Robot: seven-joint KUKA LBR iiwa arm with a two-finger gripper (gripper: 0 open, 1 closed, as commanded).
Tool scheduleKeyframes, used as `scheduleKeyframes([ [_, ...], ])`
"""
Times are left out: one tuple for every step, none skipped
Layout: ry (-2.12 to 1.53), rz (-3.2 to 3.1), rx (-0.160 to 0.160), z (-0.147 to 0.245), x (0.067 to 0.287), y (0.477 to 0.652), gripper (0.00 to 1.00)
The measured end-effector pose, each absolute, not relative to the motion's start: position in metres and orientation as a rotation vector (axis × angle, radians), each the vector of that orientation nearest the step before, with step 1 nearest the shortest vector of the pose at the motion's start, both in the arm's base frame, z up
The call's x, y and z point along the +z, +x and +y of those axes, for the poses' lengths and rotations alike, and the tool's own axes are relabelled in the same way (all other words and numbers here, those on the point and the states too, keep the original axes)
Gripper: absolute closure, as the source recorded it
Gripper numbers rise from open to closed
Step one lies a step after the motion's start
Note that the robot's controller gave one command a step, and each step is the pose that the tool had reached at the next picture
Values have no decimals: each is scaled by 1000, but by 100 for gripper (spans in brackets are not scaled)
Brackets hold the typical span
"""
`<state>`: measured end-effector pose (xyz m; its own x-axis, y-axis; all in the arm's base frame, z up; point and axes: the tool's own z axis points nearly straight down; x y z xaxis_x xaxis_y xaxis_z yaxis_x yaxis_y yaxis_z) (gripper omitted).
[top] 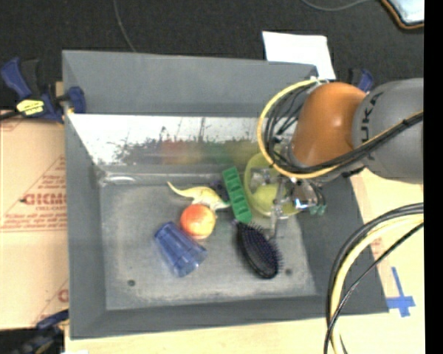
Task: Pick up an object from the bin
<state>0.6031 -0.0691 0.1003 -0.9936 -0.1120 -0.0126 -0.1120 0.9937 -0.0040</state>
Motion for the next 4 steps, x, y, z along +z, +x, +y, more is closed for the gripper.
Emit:
scheduleKeyframes([
  [75, 3117, -6, -49, 95, 627, 0],
  [-214, 3131, -10, -83, 70, 625, 100],
  [-214, 3131, -10, -83, 70, 625, 100],
  [-284, 3126, -15, -60, 72, 620, 100],
])
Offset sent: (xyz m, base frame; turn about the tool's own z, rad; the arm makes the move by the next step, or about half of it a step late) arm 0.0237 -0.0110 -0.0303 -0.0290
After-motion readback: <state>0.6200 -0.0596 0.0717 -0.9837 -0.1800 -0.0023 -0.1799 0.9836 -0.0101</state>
